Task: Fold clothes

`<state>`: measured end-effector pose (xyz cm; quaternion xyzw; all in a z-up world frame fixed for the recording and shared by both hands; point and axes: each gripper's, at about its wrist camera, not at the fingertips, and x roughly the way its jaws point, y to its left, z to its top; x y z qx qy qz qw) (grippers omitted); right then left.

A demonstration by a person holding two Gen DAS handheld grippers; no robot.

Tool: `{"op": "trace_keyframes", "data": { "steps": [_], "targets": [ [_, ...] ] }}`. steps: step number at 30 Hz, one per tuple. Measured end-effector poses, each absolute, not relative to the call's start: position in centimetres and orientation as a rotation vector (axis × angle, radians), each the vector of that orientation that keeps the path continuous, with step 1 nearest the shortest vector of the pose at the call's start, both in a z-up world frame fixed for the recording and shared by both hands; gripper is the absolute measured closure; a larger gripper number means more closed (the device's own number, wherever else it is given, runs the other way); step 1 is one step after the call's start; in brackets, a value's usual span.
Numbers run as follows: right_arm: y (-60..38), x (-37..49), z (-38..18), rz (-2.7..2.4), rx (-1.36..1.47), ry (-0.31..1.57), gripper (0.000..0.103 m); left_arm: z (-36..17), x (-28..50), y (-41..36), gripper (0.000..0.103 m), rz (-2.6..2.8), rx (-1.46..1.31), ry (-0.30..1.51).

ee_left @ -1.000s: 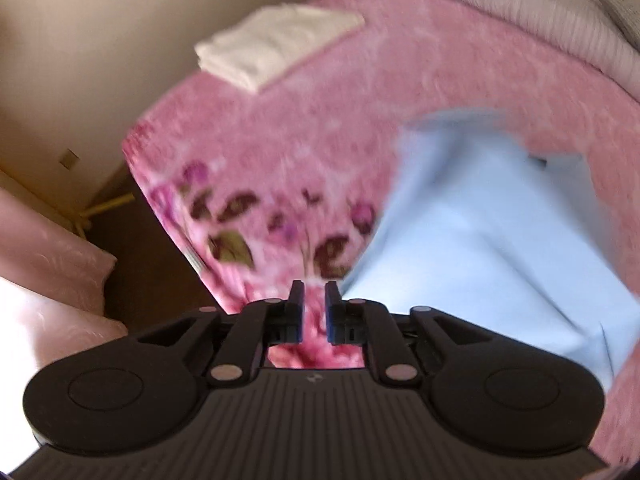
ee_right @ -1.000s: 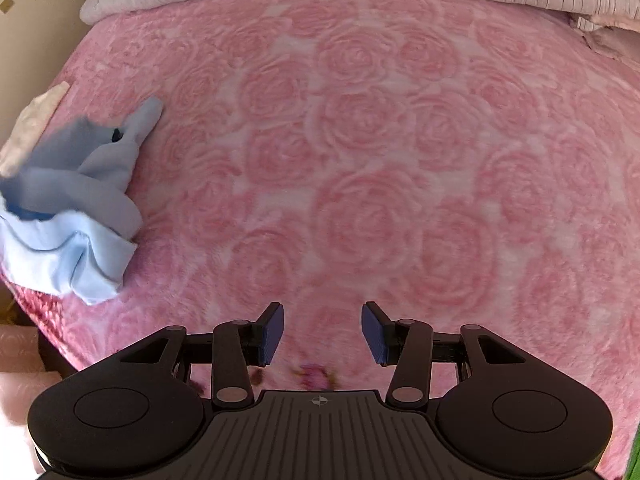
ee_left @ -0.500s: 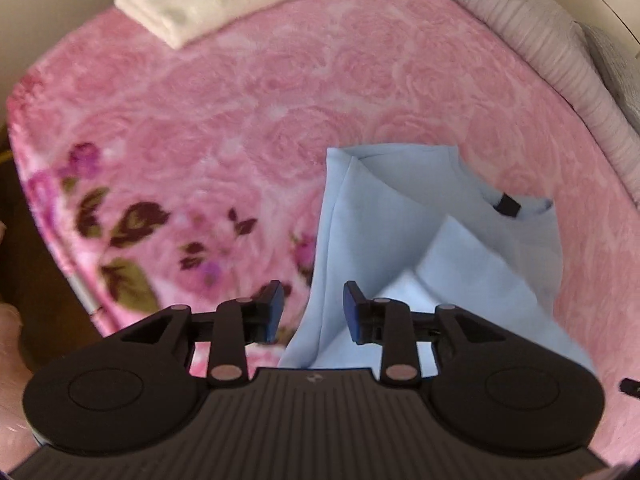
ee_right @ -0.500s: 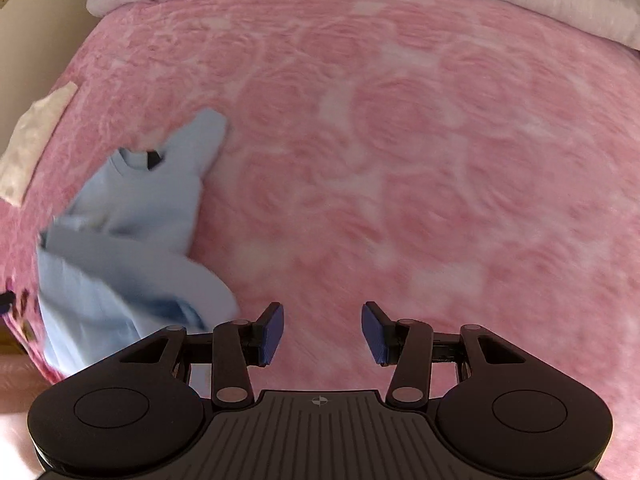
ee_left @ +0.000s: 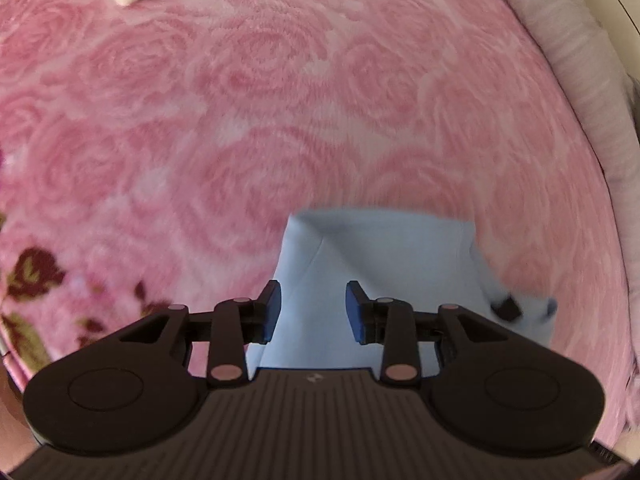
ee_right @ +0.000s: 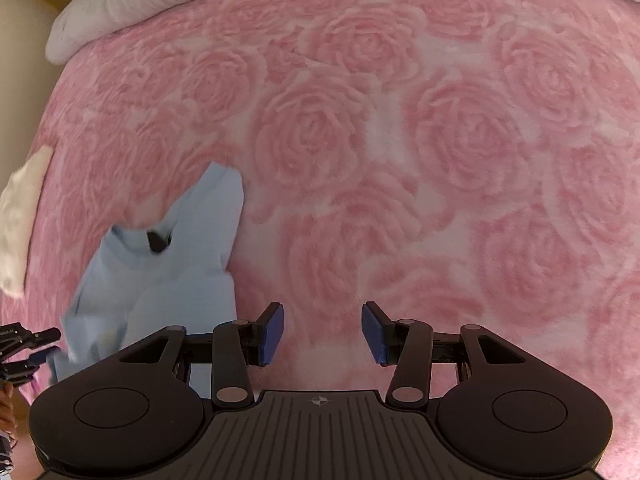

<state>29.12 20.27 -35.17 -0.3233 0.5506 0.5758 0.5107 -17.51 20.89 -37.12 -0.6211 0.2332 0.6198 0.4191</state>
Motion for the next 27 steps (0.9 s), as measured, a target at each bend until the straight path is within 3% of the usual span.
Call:
{"op": "trace_keyframes", "data": {
  "steps": [10,11,13,14,26,27],
  "targets": [
    [25.9,28.0,-37.4,1.363,-0.713,1.379,0.056,-40.0,-17.7,23.4,0.07,1.553,-1.596,0.648],
    [26.2,27.9,-37.6,1.368,-0.707,1.387,0.056,-40.3,-17.7,23.5,0.073,1.548,-1.598,0.653],
    [26.7,27.8,-38.1,1.376,-0.693,1.409,0.056,-40.8,-17.7,23.6,0.092,1.538,-1.604,0.664],
    [26.8,27.7,-38.3,1.38,-0.685,1.42,0.056,-41.0,-17.7,23.7,0.095,1.533,-1.607,0.67],
    [25.9,25.1,-43.2,1.461,-0.493,1.742,0.056,-37.4,-19.7,19.0,0.096,1.563,-1.554,0.567],
    [25.7,24.6,-43.4,1.461,-0.502,1.721,0.075,-37.0,-19.6,19.0,0.096,1.561,-1.536,0.562]
  ]
}}
